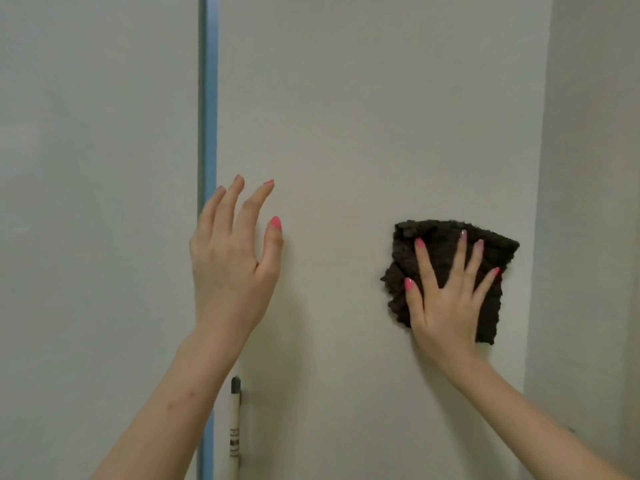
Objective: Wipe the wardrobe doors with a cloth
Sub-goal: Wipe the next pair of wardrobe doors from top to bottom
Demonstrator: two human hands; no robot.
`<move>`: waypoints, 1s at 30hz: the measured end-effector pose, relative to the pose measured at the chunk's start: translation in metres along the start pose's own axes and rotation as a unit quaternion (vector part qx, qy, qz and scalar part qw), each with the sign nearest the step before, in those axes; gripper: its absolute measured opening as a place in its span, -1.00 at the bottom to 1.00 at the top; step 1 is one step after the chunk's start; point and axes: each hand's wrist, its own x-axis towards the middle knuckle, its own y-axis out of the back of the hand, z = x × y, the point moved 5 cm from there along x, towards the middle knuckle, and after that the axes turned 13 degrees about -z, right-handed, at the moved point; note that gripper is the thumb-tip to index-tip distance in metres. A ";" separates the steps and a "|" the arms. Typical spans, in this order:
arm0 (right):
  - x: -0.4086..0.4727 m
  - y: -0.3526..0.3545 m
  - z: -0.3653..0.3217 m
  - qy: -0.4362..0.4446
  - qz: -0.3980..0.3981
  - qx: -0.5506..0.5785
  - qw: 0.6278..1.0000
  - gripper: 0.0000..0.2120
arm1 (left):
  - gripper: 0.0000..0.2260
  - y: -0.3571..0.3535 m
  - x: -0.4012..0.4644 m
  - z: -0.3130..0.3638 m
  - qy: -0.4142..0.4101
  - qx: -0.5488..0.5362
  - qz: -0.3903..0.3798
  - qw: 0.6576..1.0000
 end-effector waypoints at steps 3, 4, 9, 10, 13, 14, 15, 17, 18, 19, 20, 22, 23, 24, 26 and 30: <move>0.026 0.008 -0.053 0.054 0.003 -0.014 0.998 -0.49 | -0.57 0.010 -0.004 -0.002 -0.003 0.005 -0.001 1.000; 0.037 0.011 -0.074 0.067 0.007 -0.011 0.998 -0.49 | -0.57 0.014 -0.006 -0.003 -0.003 0.008 0.001 1.000; 0.071 0.016 -0.170 0.107 0.024 0.021 0.994 -0.53 | -0.57 0.031 -0.008 -0.014 0.007 0.013 0.007 1.000; 0.072 0.015 -0.183 0.106 0.027 0.029 0.994 -0.54 | -0.58 0.033 -0.009 -0.016 0.007 0.012 0.008 1.000; 0.059 0.005 -0.212 0.124 0.030 0.041 0.991 -0.55 | -0.59 0.035 -0.011 -0.022 0.013 0.012 0.007 1.000; 0.050 0.001 -0.219 0.141 0.035 0.040 0.989 -0.52 | -0.59 0.035 -0.011 -0.023 0.017 0.014 0.005 1.000; 0.038 -0.004 -0.224 0.161 0.040 0.039 0.985 -0.46 | -0.58 0.033 -0.011 -0.023 0.021 0.014 0.000 1.000; 0.011 -0.015 -0.228 0.197 0.034 0.028 0.979 -0.30 | -0.60 0.029 -0.013 -0.021 0.028 0.007 -0.011 1.000; -0.002 -0.019 -0.227 0.208 0.028 0.018 0.978 -0.23 | -0.61 0.027 -0.015 -0.020 0.028 0.002 -0.014 0.999; -0.012 -0.022 -0.226 0.215 0.022 0.008 0.976 -0.18 | -0.61 0.026 -0.016 -0.018 0.025 -0.003 -0.017 1.000; -0.019 -0.024 -0.223 0.221 0.014 0.005 0.975 -0.14 | -0.61 0.024 -0.016 -0.015 0.020 -0.008 -0.020 1.000; -0.028 -0.026 -0.217 0.231 -0.006 0.019 0.973 -0.14 | -0.60 0.021 -0.019 -0.012 0.016 -0.018 -0.023 0.999; -0.032 -0.027 -0.213 0.236 -0.014 0.023 0.971 -0.17 | -0.60 0.019 -0.020 -0.011 0.016 -0.024 -0.025 0.999; -0.035 -0.027 -0.207 0.239 -0.019 0.021 0.971 -0.24 | -0.60 0.017 -0.022 -0.010 0.016 -0.029 -0.027 0.999; -0.038 -0.027 -0.184 0.227 -0.018 0.019 0.973 -0.43 | -0.61 0.010 -0.027 -0.009 0.012 -0.032 -0.033 0.999; -0.028 -0.017 -0.101 0.123 0.005 -0.005 0.992 -0.56 | -0.59 -0.003 -0.041 -0.016 0.017 -0.031 -0.041 0.999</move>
